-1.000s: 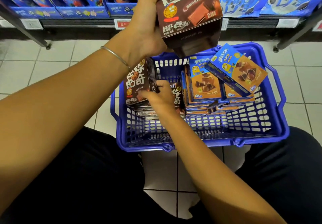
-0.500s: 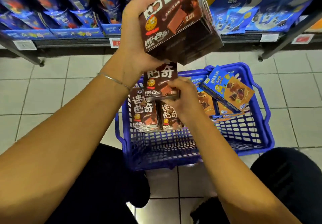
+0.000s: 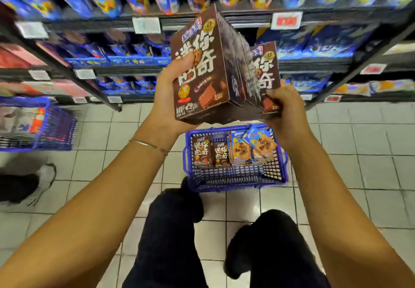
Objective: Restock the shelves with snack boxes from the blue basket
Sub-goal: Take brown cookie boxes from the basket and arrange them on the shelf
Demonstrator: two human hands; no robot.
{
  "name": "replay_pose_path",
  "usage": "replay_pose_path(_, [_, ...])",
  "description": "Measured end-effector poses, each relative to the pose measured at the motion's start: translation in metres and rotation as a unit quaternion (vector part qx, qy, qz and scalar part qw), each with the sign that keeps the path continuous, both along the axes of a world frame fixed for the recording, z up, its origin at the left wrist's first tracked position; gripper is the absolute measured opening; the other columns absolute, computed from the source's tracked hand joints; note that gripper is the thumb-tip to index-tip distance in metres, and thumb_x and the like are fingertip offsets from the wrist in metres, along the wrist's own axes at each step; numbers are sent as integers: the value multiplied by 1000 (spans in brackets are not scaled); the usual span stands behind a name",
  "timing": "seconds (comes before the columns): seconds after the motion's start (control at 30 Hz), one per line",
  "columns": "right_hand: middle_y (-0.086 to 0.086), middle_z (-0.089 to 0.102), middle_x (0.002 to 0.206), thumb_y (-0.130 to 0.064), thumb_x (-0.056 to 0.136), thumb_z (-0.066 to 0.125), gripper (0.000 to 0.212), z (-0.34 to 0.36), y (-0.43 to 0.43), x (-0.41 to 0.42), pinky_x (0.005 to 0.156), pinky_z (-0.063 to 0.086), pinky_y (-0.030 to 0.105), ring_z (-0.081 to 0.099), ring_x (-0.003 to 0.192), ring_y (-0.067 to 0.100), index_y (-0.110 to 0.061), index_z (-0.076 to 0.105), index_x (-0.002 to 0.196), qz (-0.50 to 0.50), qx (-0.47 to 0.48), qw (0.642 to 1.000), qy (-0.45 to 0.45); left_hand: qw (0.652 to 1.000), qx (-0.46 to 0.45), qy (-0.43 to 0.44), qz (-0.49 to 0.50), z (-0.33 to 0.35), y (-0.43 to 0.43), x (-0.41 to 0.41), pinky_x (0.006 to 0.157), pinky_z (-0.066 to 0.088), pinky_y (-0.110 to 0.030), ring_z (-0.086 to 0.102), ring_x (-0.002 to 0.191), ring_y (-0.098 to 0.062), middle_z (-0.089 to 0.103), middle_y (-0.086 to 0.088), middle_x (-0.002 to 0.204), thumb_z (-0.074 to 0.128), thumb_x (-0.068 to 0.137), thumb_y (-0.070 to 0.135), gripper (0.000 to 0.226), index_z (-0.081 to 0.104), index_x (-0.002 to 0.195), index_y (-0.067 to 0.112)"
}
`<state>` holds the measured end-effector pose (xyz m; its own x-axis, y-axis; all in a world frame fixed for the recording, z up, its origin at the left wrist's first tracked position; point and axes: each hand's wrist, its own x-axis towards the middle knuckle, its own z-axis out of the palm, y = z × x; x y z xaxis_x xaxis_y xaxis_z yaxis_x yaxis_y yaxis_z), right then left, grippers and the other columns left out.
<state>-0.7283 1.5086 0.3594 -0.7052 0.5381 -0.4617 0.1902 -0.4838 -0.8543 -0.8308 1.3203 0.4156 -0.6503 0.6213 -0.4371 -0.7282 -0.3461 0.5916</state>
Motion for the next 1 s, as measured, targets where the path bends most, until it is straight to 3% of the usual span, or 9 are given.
replay_pose_path(0.13, [10, 59, 95, -29, 66, 62, 46, 114, 22, 26, 66, 50, 31, 59, 75, 18, -17, 59, 110, 7, 43, 999, 27, 999, 7, 50, 2, 108, 12, 30, 94, 58, -49, 71, 100, -29, 76, -7, 110, 74, 78, 30, 41, 75, 116, 14])
replay_pose_path(0.3, [8, 62, 87, -29, 80, 63, 33, 223, 47, 41, 73, 47, 36, 58, 76, 22, -7, 61, 104, -17, 109, 991, 70, 991, 102, 84, -31, 208, 42, 56, 80, 64, -45, 78, 85, -27, 80, -10, 99, 98, 49, 27, 55, 83, 98, 9])
replay_pose_path(0.4, [7, 61, 88, -36, 73, 65, 33, 281, 63, 38, 71, 46, 33, 57, 75, 20, -17, 62, 100, -38, 145, 985, 90, 982, 139, 124, -10, 255, 59, 57, 77, 64, -46, 78, 84, -28, 80, -12, 99, 99, 47, 28, 58, 83, 98, 7])
replay_pose_path(0.53, [7, 68, 98, -32, 72, 67, 53, 341, 89, 25, 76, 51, 34, 64, 81, 19, -4, 61, 116, -34, 176, 975, 129, 969, 168, 181, -14, 313, 76, 42, 73, 64, -42, 79, 83, -26, 81, -12, 97, 100, 45, 25, 56, 84, 95, 6])
replay_pose_path(0.63, [12, 58, 89, -27, 72, 65, 48, 382, 103, 10, 68, 43, 35, 55, 70, 22, -5, 56, 114, -18, 198, 966, 164, 959, 184, 214, -33, 352, 88, 23, 73, 64, -43, 79, 84, -28, 80, -13, 98, 102, 39, 24, 64, 83, 98, 5])
replay_pose_path(0.7, [7, 63, 86, -24, 72, 63, 43, 407, 113, 1, 71, 44, 38, 57, 75, 21, -10, 57, 113, -13, 223, 958, 180, 948, 199, 240, -67, 374, 95, 13, 76, 64, -44, 78, 88, -28, 80, -13, 102, 101, 43, 24, 64, 82, 101, 5])
replay_pose_path(0.8, [-10, 68, 74, -25, 71, 62, 46, 443, 129, -8, 68, 48, 33, 60, 66, 7, -14, 58, 115, -1, 261, 946, 193, 933, 224, 263, -97, 402, 108, 2, 79, 64, -44, 78, 90, -27, 80, -12, 104, 100, 44, 24, 64, 82, 103, 6])
replay_pose_path(0.9, [-9, 70, 81, -38, 75, 68, 51, 472, 147, -14, 71, 51, 34, 65, 73, 9, -20, 54, 120, 9, 291, 938, 189, 922, 240, 282, -117, 426, 128, -6, 76, 65, -43, 79, 87, -27, 80, -12, 101, 101, 43, 24, 64, 83, 101, 6])
replay_pose_path(1.0, [-6, 67, 90, -46, 87, 71, 47, 497, 170, -28, 55, 49, 12, 64, 63, -8, -18, 52, 118, -15, 327, 925, 193, 915, 243, 298, -120, 447, 154, -12, 77, 65, -43, 78, 87, -28, 79, -14, 103, 101, 43, 24, 63, 83, 101, 6])
